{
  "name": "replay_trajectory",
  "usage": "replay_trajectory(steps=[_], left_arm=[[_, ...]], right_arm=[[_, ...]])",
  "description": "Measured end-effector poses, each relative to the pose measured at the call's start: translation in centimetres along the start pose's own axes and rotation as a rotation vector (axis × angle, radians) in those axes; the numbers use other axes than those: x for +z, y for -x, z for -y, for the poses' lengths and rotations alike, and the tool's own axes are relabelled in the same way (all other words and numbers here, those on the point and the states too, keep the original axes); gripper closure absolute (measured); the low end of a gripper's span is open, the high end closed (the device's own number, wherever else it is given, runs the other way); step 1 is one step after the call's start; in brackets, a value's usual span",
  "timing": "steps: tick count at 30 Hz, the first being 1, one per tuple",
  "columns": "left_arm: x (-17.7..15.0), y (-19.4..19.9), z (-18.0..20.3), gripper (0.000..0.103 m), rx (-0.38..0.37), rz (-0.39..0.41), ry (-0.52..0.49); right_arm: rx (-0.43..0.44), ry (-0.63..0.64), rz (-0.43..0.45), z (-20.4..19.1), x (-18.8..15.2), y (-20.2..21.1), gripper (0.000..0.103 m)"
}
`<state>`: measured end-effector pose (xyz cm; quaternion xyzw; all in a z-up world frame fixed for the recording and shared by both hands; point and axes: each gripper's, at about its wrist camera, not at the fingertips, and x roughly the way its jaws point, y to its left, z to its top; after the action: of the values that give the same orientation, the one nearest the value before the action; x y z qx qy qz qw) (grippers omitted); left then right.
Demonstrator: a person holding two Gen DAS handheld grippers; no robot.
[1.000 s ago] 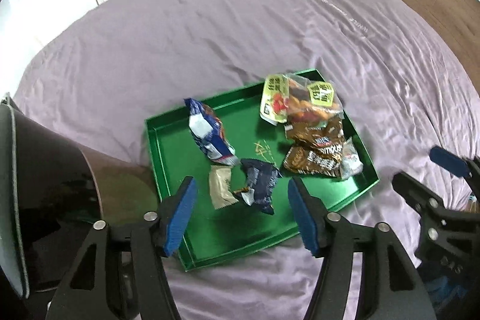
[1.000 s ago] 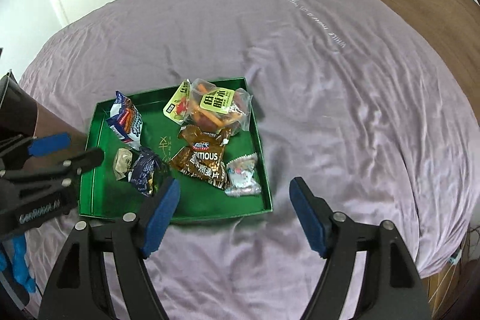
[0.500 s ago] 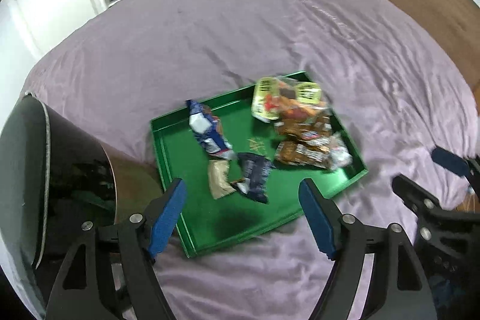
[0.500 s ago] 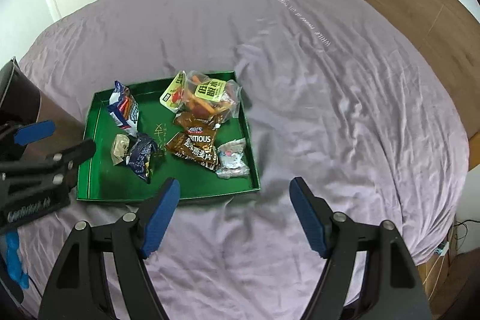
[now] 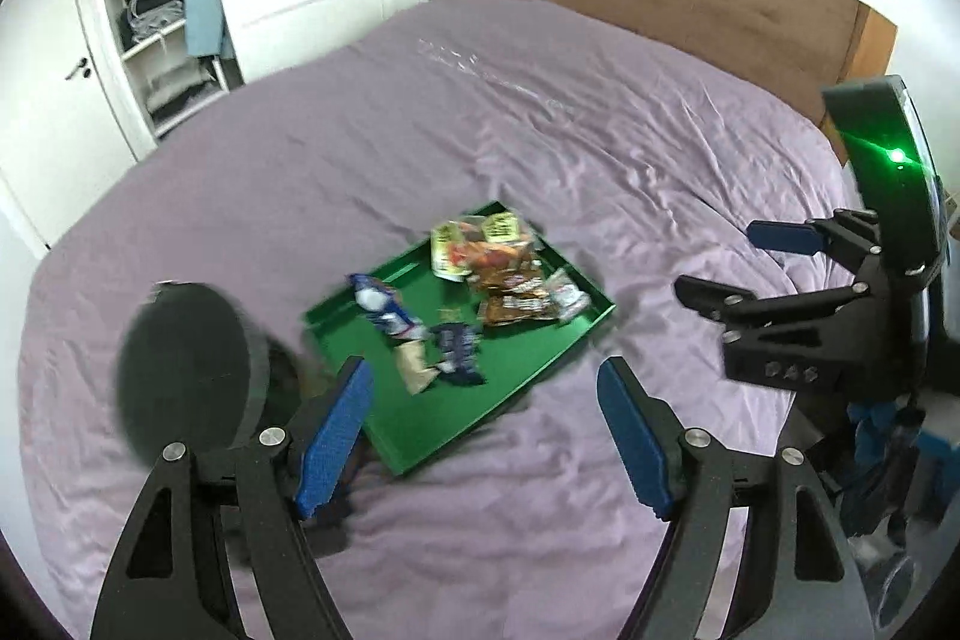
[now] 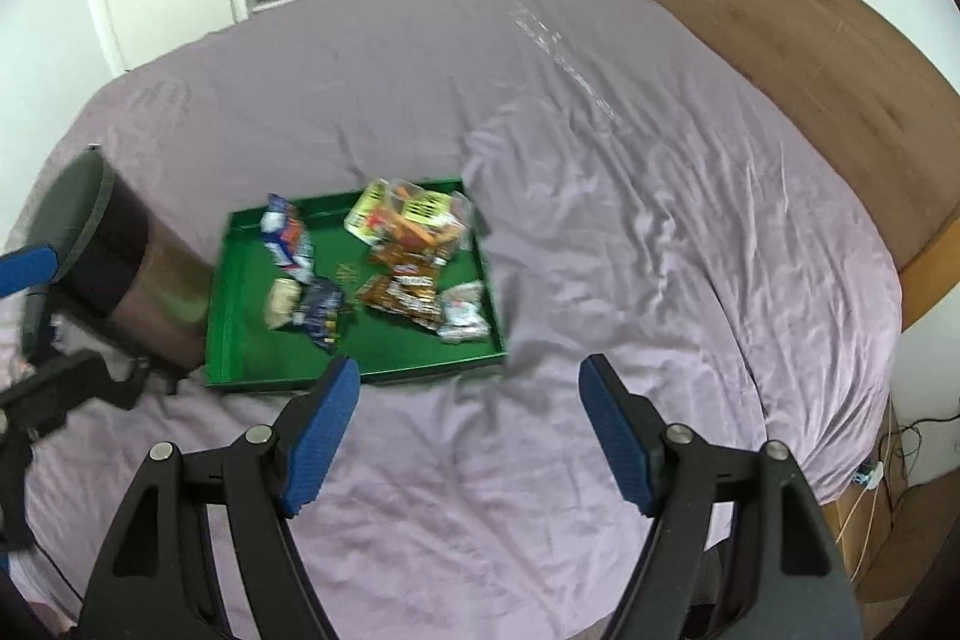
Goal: Organize snacks
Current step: 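Lift both open tools away from the green tray, then move both open tools toward the red packet and white-and-blue bag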
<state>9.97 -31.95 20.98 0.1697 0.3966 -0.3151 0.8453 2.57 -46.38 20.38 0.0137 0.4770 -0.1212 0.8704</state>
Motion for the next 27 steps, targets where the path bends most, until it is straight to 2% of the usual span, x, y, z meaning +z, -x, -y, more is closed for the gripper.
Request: replay_trajectory(steps=[6,12,17,22,27], left_arm=[[-2.9,5.4,-6.1,0.031,0.074,0.009,0.001],[-6.5,8.2,-11.9,0.031,0.177,-0.035,0.06],[-9.7,9.9,-16.7,0.031,0.247,-0.065,0.177],[-12.4,10.9,-20.3,0.031,0.277,-0.093,0.283],[-14.6,11.7,-22.6,0.031,0.305,-0.108,0.338]], right_arm=[[0.125,0.073,-0.002,-4.8,-0.7,3.5,0.028],[0.244,0.166,-0.007,-10.7,-1.4,5.7,0.028],[0.329,0.255,-0.007,-15.7,-1.6,6.8,0.028],[0.412,0.353,-0.007,-21.1,-1.5,7.2,0.028],[0.48,0.421,-0.014,-25.6,-1.4,6.8,0.028]])
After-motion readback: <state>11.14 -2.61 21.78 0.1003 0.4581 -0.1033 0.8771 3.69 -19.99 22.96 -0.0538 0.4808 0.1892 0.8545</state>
